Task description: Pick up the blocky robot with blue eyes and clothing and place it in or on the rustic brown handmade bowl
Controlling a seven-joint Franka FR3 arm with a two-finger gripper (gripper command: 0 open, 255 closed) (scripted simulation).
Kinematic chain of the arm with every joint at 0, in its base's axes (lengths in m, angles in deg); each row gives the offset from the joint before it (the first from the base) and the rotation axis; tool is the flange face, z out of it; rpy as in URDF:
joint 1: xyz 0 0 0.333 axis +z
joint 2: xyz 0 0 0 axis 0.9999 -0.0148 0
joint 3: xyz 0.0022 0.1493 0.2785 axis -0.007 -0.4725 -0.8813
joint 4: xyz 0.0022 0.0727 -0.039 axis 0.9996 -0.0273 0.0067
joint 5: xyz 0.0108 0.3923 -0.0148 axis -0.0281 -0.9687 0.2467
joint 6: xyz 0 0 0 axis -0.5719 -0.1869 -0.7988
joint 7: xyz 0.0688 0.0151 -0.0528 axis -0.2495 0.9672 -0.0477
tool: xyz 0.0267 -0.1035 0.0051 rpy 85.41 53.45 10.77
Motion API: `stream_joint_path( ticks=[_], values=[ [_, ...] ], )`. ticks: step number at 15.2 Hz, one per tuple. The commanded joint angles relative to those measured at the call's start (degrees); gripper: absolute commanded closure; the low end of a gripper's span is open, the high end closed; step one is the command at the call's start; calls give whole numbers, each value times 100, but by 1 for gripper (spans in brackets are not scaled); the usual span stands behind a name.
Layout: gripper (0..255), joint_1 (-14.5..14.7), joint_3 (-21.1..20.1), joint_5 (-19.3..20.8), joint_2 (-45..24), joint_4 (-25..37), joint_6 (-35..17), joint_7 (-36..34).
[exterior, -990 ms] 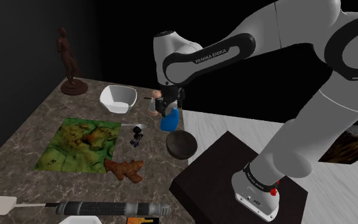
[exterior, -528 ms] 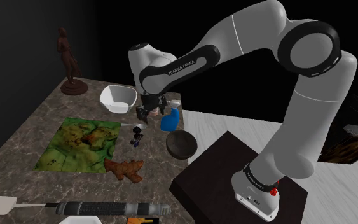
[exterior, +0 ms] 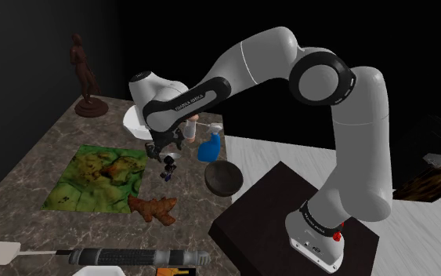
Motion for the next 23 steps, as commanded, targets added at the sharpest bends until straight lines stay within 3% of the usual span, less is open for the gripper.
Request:
stream_joint_path(
  ticks=[1, 8, 15, 16, 23],
  values=[
    [0, 64, 27, 49, -260, 219, -26, -42],
    [0, 43, 83, 129, -440, -25, -446, -95],
    [0, 43, 83, 129, -441, -23, -444, -95],
    [255, 43, 83, 129, -441, -23, -444, -95],
    [255, 43, 83, 129, -440, -25, -446, -95]
  ],
)
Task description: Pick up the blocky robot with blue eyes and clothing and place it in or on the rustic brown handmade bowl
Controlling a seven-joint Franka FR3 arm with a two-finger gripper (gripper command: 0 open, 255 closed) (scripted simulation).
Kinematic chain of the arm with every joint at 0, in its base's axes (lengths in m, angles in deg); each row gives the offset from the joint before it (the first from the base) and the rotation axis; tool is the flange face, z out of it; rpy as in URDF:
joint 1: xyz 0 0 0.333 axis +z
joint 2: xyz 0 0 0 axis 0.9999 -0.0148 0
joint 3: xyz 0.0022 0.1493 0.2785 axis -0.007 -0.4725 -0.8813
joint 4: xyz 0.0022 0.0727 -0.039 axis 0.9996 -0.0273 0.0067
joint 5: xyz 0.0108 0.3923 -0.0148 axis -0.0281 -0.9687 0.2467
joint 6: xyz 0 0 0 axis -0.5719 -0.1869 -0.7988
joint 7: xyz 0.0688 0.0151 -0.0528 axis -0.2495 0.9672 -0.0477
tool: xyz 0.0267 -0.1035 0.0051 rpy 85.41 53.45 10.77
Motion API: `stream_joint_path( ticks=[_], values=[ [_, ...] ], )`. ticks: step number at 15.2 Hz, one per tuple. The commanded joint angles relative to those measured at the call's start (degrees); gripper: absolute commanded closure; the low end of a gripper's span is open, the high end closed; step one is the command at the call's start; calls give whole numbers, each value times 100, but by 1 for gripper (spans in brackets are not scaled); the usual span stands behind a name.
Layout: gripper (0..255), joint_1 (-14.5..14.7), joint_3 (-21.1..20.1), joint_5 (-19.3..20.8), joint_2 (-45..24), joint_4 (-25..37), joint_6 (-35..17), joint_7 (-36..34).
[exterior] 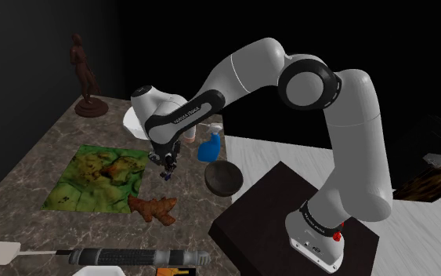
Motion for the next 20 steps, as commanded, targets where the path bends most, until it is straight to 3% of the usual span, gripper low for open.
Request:
stream_joint_path(
  ticks=[1, 20],
  values=[
    [255, 0, 1, 0, -1, -1, 1, 0],
    [255, -88, -144, -225, 910, 10, 899, 195]
  ],
)
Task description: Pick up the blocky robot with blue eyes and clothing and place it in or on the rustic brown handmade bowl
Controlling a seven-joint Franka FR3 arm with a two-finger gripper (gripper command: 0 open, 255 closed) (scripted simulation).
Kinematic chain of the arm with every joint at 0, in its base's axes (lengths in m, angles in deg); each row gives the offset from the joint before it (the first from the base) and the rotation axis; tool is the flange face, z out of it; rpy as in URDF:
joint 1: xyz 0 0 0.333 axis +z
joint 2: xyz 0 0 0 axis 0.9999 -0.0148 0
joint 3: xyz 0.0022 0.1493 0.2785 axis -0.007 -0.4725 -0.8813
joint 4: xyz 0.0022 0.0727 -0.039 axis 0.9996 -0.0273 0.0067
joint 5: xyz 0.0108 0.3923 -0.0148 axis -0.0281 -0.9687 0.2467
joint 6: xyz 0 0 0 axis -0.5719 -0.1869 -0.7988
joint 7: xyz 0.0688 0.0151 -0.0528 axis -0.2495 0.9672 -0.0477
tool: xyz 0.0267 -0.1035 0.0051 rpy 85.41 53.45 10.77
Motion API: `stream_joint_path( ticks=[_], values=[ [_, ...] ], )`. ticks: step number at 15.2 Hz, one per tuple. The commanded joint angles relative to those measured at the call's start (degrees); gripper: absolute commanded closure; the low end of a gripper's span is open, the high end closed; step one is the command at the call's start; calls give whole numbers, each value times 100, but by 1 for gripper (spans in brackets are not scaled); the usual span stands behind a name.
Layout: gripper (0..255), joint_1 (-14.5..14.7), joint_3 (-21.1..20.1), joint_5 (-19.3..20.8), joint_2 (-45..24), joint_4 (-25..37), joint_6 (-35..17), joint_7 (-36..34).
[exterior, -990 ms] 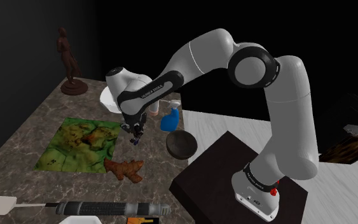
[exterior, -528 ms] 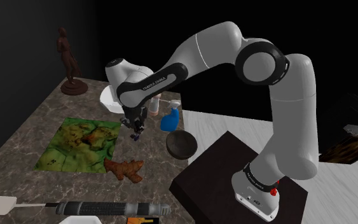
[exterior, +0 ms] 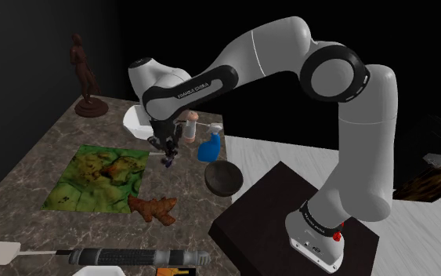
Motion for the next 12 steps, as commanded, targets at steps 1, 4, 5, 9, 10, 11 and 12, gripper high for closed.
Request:
stream_joint_path(
  ticks=[1, 4, 5, 9, 10, 11, 12],
  values=[
    [255, -8, -15, -26, 101, 6, 106, 20],
    [255, -16, -33, -61, 226, 54, 274, 54],
    [255, -19, -39, -72, 266, 72, 331, 65],
    [255, -28, -60, -115, 417, 161, 564, 109],
    [255, -29, -64, -126, 453, 186, 623, 120],
    [255, -31, -69, -136, 487, 213, 683, 131],
    [255, -32, -74, -146, 521, 242, 744, 142]
  ],
)
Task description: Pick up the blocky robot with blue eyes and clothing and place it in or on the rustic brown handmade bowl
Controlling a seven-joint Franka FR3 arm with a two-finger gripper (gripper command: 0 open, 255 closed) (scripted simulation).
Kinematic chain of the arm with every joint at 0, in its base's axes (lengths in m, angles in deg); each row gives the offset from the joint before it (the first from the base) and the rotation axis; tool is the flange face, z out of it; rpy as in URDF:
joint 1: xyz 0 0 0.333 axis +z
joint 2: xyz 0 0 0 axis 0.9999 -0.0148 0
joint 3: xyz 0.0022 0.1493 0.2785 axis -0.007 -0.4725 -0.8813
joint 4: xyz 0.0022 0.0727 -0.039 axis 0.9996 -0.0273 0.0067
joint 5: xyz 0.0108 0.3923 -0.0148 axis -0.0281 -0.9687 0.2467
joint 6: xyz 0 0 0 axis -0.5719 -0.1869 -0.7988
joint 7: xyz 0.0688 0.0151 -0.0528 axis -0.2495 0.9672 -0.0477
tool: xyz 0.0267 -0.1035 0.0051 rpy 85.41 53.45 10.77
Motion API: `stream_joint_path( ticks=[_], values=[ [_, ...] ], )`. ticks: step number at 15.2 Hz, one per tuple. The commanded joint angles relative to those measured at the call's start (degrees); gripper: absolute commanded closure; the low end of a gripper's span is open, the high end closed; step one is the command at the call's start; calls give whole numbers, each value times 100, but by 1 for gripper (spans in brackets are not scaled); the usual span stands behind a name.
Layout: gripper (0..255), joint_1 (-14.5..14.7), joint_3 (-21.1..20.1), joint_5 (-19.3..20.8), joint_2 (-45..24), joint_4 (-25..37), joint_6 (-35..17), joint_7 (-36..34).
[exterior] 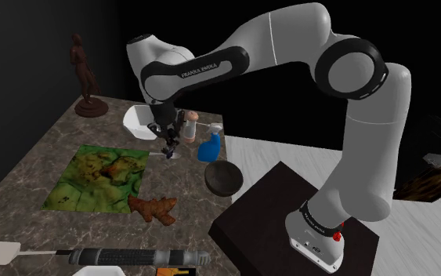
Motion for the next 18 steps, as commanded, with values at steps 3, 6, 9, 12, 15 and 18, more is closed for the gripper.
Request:
stream_joint_path(
  ticks=[3, 6, 9, 12, 15, 18],
  values=[
    [255, -2, -14, -31, 98, 112, 207, 35],
    [255, -194, -20, -125, 804, -843, -76, 164],
    [255, -358, -2, -224, 1479, -1693, -293, 333],
    [255, -496, 43, -322, 2139, -2463, -449, 536],
    [255, -607, 121, -409, 2794, -3168, -548, 767],
    [255, -697, 229, -473, 3450, -3817, -588, 1017]
  ],
)
